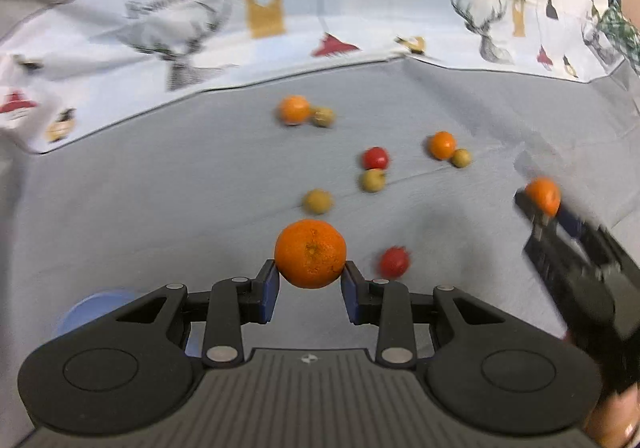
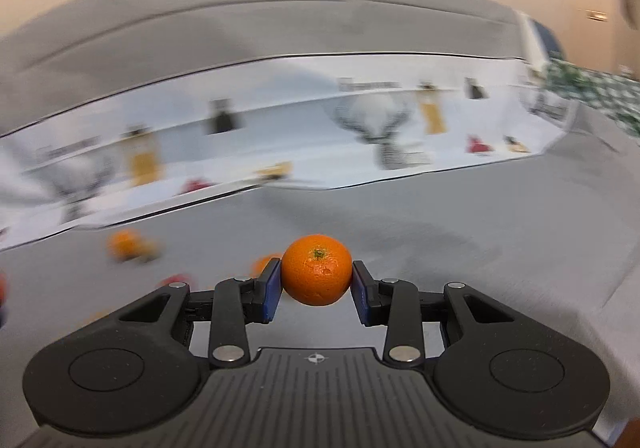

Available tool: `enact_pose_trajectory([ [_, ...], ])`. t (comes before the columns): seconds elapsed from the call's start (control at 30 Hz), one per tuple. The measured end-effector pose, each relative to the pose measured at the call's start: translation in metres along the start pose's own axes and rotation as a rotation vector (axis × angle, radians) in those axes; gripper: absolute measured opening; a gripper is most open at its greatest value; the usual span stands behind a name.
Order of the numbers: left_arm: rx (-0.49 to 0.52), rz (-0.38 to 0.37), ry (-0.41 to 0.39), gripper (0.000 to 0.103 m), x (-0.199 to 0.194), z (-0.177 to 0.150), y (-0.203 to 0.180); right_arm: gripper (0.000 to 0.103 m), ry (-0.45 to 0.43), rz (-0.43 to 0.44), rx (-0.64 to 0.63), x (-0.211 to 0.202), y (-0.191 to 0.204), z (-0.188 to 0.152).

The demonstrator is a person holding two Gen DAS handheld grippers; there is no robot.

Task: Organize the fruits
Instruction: 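Carry the mandarins to the blue plate and open both tools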

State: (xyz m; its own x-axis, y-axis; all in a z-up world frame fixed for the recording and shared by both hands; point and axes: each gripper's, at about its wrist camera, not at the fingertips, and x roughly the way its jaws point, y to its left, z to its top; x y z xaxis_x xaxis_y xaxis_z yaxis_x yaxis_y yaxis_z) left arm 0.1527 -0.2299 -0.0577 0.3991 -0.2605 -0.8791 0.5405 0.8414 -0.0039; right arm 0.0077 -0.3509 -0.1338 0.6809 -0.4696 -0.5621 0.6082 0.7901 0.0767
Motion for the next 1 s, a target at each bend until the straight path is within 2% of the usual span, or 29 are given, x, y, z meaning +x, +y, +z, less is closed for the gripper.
enact_pose_trajectory([
  [0.23, -0.084, 0.058, -0.035, 0.037, -0.074, -0.066, 0.059, 0.038, 0.111, 0.306, -0.057, -0.090, 0.079, -0.012],
  [0.4, -0.151, 0.078, -0.066, 0.037, -0.112, -0.114, 0.097, 0.038, 0.122, 0.434, -0.161, -0.142, 0.132, -0.019],
  [0.67, -0.242, 0.083, -0.129, 0.037, -0.148, -0.165, 0.146, 0.038, 0.105, 0.500, -0.299, -0.192, 0.192, -0.023],
  [1.0, -0.302, 0.069, -0.162, 0.037, -0.158, -0.182, 0.176, 0.038, 0.098, 0.497, -0.397, -0.214, 0.226, -0.027],
])
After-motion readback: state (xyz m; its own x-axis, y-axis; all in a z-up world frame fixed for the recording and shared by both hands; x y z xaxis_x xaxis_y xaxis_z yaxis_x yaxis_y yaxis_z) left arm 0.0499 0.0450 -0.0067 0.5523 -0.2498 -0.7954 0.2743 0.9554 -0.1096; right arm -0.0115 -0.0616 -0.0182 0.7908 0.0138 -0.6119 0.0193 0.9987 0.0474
